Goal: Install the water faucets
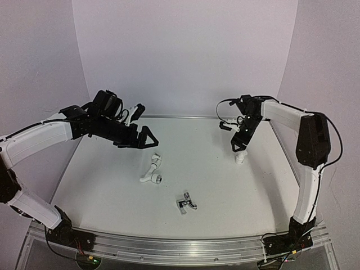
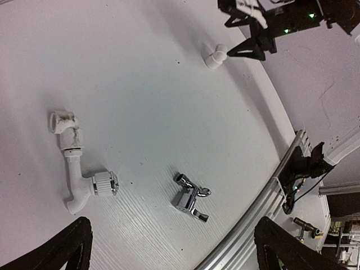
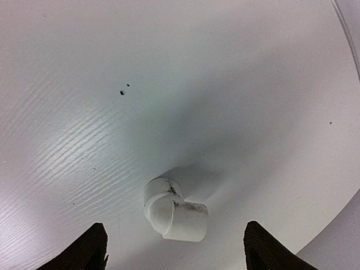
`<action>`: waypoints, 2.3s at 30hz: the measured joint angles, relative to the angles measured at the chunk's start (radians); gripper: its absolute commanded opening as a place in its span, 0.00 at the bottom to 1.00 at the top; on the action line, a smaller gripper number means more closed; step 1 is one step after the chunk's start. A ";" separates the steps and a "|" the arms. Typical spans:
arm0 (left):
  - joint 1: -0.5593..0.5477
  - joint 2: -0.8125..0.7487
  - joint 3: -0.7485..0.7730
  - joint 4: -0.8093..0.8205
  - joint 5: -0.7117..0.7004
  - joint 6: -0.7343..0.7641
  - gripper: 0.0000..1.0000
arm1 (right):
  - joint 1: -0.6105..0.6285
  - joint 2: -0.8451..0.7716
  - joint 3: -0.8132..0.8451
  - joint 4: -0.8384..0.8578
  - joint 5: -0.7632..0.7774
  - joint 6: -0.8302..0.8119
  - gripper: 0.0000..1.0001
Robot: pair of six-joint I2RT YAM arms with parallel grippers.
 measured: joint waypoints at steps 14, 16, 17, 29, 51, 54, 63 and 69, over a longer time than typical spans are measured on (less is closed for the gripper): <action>-0.054 -0.079 -0.062 0.015 0.048 0.041 1.00 | 0.438 -0.461 -0.358 0.171 -0.181 0.051 0.72; -0.054 -0.095 -0.063 0.025 0.056 0.030 1.00 | 0.487 -0.432 -0.392 0.172 -0.194 0.022 0.66; -0.054 -0.100 -0.065 0.030 0.058 0.024 1.00 | 0.502 -0.413 -0.400 0.172 -0.197 0.006 0.65; -0.050 -0.229 -0.135 0.087 0.044 -0.076 1.00 | 0.658 -0.139 -0.247 0.158 -0.250 -0.199 0.59; -0.048 -0.354 -0.137 0.048 -0.053 -0.125 1.00 | 0.671 0.113 -0.125 0.073 -0.223 -0.290 0.43; -0.047 -0.354 -0.141 0.048 -0.055 -0.130 1.00 | 0.672 0.115 -0.125 0.072 -0.221 -0.290 0.31; -0.047 -0.354 -0.156 0.050 -0.063 -0.159 1.00 | 0.670 0.118 -0.125 0.075 -0.223 -0.252 0.08; -0.047 -0.384 -0.193 0.073 -0.113 -0.185 1.00 | 0.633 0.112 -0.096 0.092 -0.240 -0.149 0.06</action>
